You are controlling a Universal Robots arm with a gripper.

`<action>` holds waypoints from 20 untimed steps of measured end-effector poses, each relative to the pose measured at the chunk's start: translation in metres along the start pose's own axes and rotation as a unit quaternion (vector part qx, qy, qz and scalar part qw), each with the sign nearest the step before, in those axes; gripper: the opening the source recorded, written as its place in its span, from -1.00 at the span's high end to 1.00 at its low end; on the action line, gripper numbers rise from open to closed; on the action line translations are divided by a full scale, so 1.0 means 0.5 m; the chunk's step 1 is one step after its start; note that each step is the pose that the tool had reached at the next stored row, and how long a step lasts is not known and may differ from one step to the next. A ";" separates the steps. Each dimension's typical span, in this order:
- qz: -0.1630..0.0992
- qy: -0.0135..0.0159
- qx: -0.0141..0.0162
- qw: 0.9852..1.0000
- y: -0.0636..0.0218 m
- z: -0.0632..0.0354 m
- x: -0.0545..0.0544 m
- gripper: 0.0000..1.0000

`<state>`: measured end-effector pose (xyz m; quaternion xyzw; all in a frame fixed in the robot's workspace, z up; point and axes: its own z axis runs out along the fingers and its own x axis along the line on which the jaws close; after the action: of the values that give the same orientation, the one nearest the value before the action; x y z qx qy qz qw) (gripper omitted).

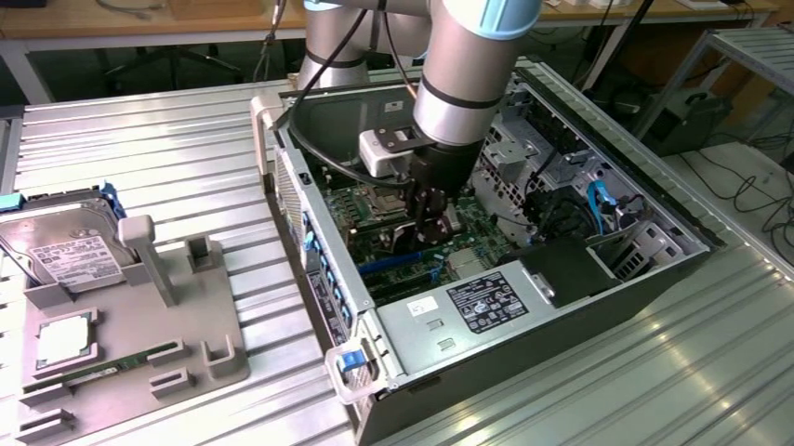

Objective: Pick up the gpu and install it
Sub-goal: 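Insert the gpu into the slot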

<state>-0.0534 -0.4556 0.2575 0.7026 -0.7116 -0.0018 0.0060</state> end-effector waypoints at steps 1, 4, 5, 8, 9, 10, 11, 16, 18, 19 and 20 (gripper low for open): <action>0.000 -0.001 0.000 1.000 0.000 0.000 0.000 0.46; 0.000 -0.002 0.000 1.000 0.000 0.000 0.000 0.46; 0.000 -0.002 0.000 1.000 0.002 0.000 0.000 0.46; 0.000 -0.002 0.000 1.000 0.008 0.000 0.000 0.46; 0.000 -0.002 0.000 1.000 0.010 0.000 0.000 0.46; 0.000 -0.002 0.000 1.000 0.012 0.000 0.000 0.46; 0.000 -0.002 0.000 1.000 0.014 0.000 0.000 0.46; 0.000 -0.002 0.000 1.000 0.022 0.001 0.000 0.46; 0.000 -0.002 0.000 1.000 0.026 0.002 0.000 0.46; 0.000 -0.002 0.000 1.000 0.027 0.002 0.000 0.46; 0.000 -0.002 0.000 1.000 0.029 0.002 0.000 0.46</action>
<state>-0.0678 -0.4556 0.2565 0.7026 -0.7115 -0.0030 0.0048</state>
